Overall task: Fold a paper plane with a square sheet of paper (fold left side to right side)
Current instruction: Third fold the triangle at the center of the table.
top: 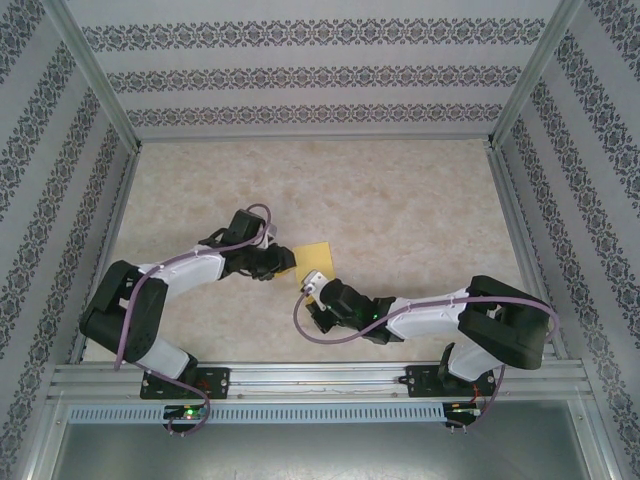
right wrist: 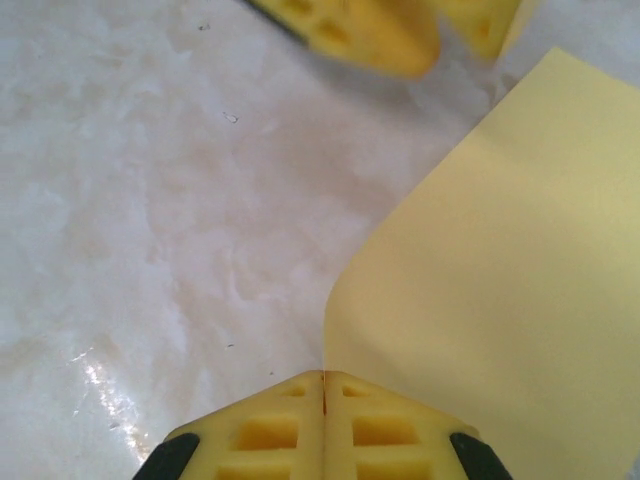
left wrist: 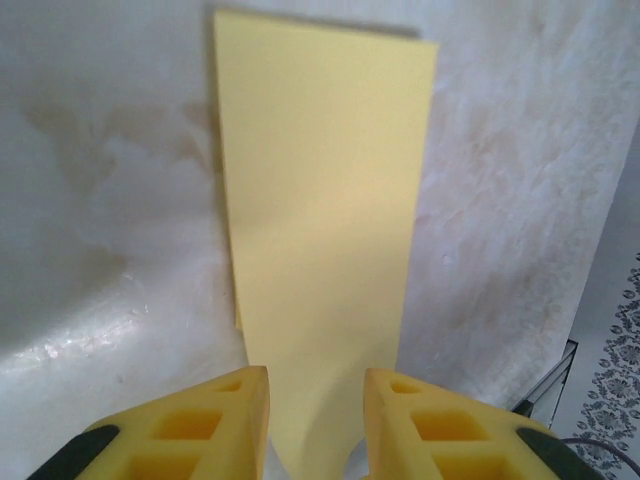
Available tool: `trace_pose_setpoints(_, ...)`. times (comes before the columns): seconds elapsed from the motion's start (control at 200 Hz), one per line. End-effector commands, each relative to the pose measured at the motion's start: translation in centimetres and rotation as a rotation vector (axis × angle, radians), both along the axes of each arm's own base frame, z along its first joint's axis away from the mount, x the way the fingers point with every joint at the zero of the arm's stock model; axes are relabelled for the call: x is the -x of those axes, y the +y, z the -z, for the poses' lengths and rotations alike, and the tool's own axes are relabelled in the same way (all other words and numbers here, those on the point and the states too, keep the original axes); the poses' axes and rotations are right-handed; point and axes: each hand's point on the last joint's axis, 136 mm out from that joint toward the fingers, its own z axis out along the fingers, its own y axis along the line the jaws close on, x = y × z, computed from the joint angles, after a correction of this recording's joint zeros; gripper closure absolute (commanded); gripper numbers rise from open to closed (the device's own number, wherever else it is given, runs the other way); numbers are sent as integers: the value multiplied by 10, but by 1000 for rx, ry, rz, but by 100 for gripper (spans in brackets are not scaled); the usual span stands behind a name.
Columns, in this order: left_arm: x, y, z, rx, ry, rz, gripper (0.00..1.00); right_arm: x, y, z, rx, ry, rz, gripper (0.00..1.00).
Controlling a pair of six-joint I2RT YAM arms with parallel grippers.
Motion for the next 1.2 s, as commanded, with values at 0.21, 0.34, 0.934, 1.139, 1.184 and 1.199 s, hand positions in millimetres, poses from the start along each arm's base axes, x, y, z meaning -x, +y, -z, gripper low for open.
trace_pose_setpoints(0.21,-23,-12,3,-60,-47,161,83,9,11,-6,-233,243,-11,100)
trace_pose_setpoints(0.34,-28,-24,16,-69,-27,218,87,9,14,-6,-278,303,-22,100)
trace_pose_setpoints(0.934,-33,-34,66,-182,56,322,92,-2,10,0,-323,415,5,100)
trace_pose_setpoints(1.139,-27,-26,80,-245,83,330,94,-11,-1,0,-334,452,82,100)
trace_pose_setpoints(1.184,-25,-25,83,-254,88,331,94,-13,-3,0,-335,457,99,100)
trace_pose_setpoints(1.199,-25,-24,83,-255,89,331,94,-14,-4,0,-333,458,104,100)
